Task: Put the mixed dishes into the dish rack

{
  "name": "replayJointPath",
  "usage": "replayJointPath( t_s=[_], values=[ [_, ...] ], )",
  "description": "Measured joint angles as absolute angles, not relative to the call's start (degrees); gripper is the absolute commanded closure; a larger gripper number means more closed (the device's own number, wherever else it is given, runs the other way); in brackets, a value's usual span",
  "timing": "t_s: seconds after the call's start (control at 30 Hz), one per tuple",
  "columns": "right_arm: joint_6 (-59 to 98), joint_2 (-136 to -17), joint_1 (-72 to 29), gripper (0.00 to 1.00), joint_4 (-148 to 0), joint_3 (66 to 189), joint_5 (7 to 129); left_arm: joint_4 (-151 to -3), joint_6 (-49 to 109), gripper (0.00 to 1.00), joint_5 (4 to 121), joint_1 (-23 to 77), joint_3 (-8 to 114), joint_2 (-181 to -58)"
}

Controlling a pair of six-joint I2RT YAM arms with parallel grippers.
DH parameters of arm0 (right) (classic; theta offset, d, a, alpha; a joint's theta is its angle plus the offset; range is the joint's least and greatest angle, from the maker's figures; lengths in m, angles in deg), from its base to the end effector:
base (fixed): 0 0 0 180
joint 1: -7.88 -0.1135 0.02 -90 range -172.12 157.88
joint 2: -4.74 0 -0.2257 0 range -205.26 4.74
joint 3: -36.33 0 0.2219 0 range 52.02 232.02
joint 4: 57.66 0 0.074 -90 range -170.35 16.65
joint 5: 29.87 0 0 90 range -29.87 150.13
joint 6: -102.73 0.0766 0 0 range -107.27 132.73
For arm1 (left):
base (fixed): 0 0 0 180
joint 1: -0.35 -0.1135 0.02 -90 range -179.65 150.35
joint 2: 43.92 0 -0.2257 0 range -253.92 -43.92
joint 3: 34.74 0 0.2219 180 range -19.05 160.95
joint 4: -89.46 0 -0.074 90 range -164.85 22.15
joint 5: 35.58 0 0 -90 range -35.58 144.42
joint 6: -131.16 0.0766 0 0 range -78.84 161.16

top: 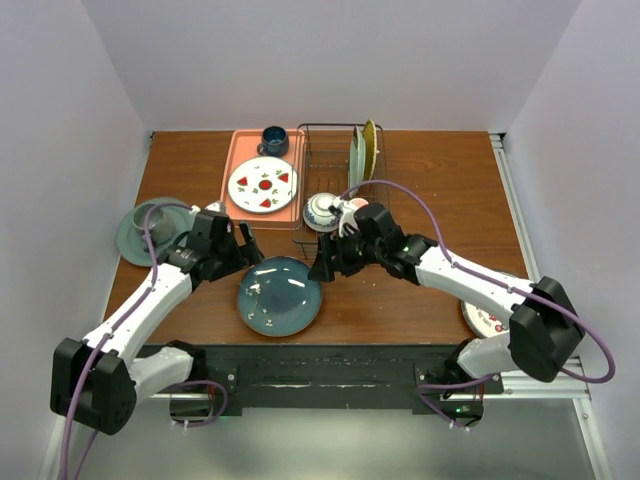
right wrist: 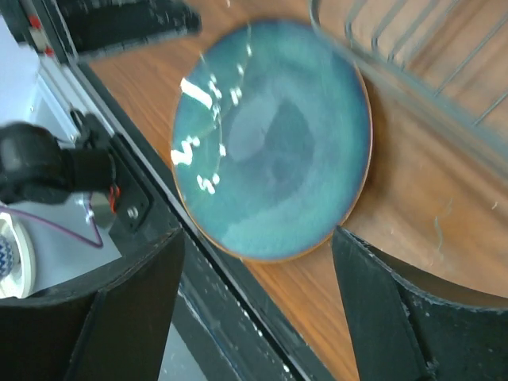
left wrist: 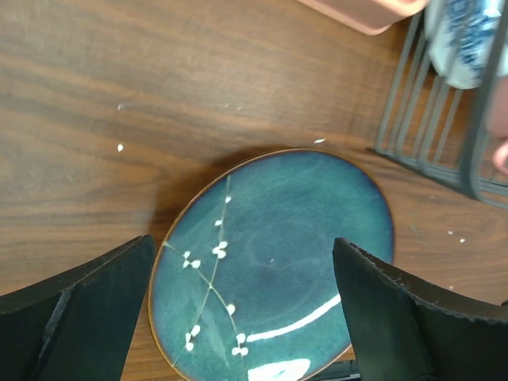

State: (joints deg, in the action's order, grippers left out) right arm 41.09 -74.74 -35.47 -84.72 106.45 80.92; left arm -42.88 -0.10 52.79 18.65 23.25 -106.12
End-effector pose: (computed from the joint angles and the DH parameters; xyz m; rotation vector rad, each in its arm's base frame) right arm 0.2103 0.2359 0.2129 -0.5273 2.3233 1.0543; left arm 0.2181 -0.0698 0.1784 -0.5139 2.4681 -0.4016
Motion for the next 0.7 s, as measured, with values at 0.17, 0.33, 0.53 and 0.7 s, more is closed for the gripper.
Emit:
replayJointPath(
  t_s=[0.17, 0.33, 0.53, 0.7],
  values=[
    [41.7, -74.7, -35.4, 0.27, -83.0, 101.3, 81.7, -44.6, -1.9, 0.01, 52.9, 18.7, 19.2, -107.5],
    [42.8, -76.8, -35.4, 0.27, -79.0, 97.7, 82.0, -45.0, -3.4, 0.01, 52.4, 18.7, 16.6, -108.2],
    [44.7, -84.3, -35.4, 0.29, -74.3, 96.1, 81.6, -46.2, -4.8, 0.17, 52.5, 18.7, 13.9, -109.0],
    [46.2, -87.4, -35.6, 0.33, -68.1, 94.1, 80.8, -47.1, -5.7, 0.40, 53.5, 18.6, 11.9, -109.7]
  ],
)
